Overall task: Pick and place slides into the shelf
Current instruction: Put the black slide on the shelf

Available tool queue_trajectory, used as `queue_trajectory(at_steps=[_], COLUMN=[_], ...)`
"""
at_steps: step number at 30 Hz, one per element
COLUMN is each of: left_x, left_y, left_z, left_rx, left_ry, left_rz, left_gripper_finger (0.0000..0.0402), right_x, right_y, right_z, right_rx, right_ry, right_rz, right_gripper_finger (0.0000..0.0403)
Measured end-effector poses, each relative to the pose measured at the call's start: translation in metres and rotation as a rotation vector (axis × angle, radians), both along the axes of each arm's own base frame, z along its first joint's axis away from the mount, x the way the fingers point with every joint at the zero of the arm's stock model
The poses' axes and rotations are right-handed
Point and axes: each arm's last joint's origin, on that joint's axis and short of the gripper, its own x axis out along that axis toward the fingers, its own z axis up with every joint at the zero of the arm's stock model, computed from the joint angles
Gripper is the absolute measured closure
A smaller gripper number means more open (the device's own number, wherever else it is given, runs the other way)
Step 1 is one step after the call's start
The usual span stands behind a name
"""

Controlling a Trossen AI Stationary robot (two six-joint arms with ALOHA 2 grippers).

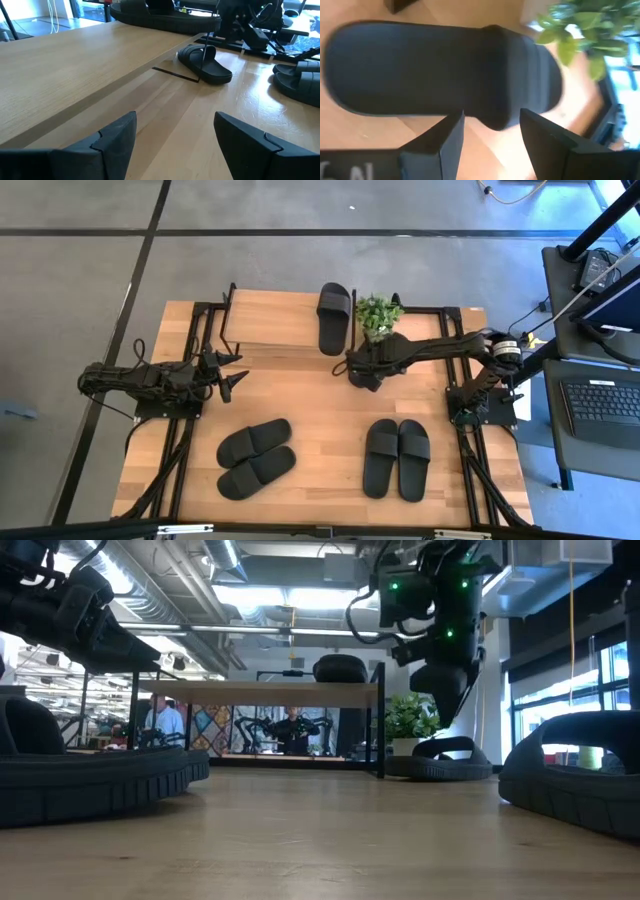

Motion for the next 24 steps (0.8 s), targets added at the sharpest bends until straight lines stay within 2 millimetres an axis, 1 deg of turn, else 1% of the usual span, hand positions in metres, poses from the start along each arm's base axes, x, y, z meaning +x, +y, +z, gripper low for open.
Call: queue_trajectory(at_steps=[6,16,24], left_x=[0.0,0.0,0.0], left_y=[0.0,0.001,0.001], left_z=[0.0,0.0,0.0], left_rx=[0.0,0.007,0.007], left_ry=[0.0,0.0,0.0], left_rz=[0.0,0.025,0.026], left_gripper_finger=[0.0143,0.0143,0.0143], right_x=[-0.001,-0.02,-0.023], right_y=[-0.004,-0.017,-0.019], right_z=[-0.011,-0.037,-0.04], right_rx=[0.02,0.024,0.016], right_ry=[-0.027,0.03,0.034], right_rz=[-0.011,-0.064,-0.069], right_gripper_finger=[0.021,0.021,0.021])
